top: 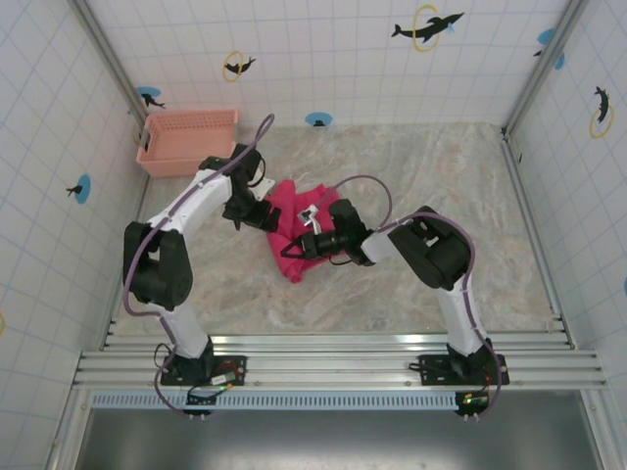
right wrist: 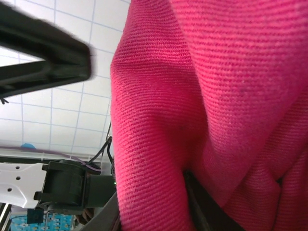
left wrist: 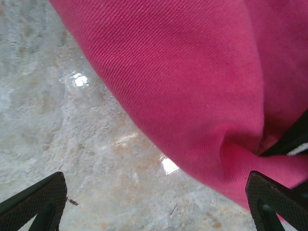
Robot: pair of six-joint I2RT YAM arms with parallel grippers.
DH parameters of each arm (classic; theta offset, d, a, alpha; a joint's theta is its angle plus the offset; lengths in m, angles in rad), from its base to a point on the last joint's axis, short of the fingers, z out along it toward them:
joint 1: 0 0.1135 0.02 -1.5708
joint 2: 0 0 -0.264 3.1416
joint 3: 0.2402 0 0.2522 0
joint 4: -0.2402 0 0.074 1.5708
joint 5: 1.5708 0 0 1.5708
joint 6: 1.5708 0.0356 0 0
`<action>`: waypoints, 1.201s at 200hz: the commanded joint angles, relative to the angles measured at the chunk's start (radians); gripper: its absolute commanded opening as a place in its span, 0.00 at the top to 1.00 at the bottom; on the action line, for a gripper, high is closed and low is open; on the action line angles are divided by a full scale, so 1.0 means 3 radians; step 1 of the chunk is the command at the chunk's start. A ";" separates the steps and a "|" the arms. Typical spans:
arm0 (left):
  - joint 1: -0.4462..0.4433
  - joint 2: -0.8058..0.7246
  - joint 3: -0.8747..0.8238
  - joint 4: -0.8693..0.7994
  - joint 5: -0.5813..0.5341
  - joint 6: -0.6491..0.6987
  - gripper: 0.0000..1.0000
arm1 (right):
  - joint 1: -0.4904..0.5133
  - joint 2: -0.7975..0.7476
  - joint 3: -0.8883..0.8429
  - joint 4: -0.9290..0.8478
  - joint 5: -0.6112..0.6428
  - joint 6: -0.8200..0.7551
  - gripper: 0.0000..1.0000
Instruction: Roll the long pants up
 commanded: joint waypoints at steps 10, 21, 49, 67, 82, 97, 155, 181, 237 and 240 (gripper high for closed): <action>0.0009 0.0291 0.0054 0.0259 0.0194 -0.0229 0.02 | 0.0011 0.0119 -0.0094 0.0011 -0.0125 0.0038 0.71; 0.0007 0.0425 0.0155 0.0273 0.0226 -0.0262 0.02 | 0.0014 0.0102 -0.0090 -0.0164 -0.0139 -0.0104 0.71; 0.0017 0.0695 0.0384 0.0372 0.0363 -0.0434 0.03 | 0.0024 0.0046 -0.0075 -0.0520 -0.0186 -0.0404 0.71; 0.0015 0.0832 0.0499 0.0439 0.0453 -0.0556 0.02 | 0.0034 -0.0002 -0.0043 -0.0855 -0.0206 -0.0656 0.71; 0.0012 0.0925 0.0550 0.0507 0.0509 -0.0653 0.02 | 0.0047 -0.0041 -0.0016 -0.1117 -0.0212 -0.0853 0.71; 0.0012 0.1038 0.0651 0.0436 0.0379 -0.0706 0.03 | 0.0063 -0.0098 0.0041 -0.1503 -0.0201 -0.1117 0.70; 0.0030 0.1166 0.0716 0.0388 0.0263 -0.0668 0.58 | 0.0051 -0.0377 0.0513 -0.3513 0.0240 -0.2457 0.65; 0.0042 0.1199 0.0655 0.0385 0.0273 -0.0669 0.63 | 0.0030 -0.0404 0.0716 -0.4166 0.0406 -0.2858 0.63; 0.0062 0.1089 0.0490 0.0346 0.0216 -0.0709 0.56 | 0.0134 -0.1052 0.0733 -0.4735 0.2060 -0.3169 0.26; 0.0057 0.1083 0.0487 0.0341 0.0223 -0.0706 0.56 | 0.0163 -0.1101 0.0751 -0.4770 0.2228 -0.3190 0.25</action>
